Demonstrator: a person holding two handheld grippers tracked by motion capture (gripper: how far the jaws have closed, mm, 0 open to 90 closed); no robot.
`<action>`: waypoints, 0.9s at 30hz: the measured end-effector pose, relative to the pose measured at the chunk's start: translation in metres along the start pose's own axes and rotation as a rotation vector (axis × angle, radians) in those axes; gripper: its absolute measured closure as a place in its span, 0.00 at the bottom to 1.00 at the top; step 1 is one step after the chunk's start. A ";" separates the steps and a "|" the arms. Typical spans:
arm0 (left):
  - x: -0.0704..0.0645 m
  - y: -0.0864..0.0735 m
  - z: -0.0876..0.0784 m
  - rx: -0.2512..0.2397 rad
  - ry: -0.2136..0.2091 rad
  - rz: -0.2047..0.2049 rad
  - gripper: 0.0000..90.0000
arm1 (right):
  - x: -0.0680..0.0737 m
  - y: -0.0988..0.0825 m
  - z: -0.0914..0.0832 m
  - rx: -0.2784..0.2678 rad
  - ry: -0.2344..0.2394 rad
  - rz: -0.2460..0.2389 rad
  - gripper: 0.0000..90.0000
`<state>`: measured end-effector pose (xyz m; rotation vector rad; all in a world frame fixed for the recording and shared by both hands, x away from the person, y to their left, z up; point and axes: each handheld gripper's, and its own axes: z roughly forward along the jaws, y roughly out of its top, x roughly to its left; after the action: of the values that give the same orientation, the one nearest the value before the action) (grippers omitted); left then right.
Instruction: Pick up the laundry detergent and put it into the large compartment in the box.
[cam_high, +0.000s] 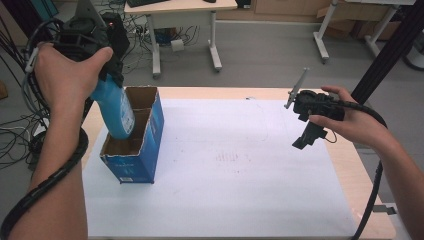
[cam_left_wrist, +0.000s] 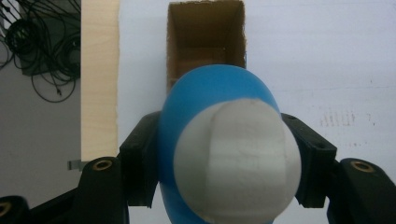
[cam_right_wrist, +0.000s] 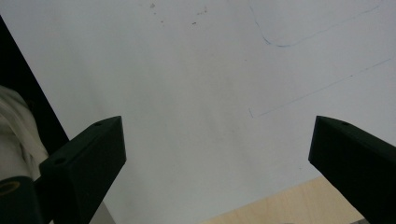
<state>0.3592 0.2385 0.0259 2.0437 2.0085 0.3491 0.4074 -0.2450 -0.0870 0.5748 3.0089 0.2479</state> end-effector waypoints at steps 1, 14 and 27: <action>0.001 -0.001 0.003 0.000 -0.002 -0.002 0.42 | 0.000 0.001 0.000 0.002 -0.001 0.000 0.04; 0.006 -0.009 0.044 0.022 -0.010 0.008 0.42 | 0.002 0.003 0.001 0.006 -0.003 -0.003 0.04; 0.008 -0.016 0.076 0.040 -0.026 0.012 0.42 | 0.005 0.004 0.001 0.017 -0.003 0.002 0.04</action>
<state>0.3708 0.2454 -0.0514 2.0741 2.0042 0.2851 0.4038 -0.2394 -0.0874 0.5793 3.0110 0.2210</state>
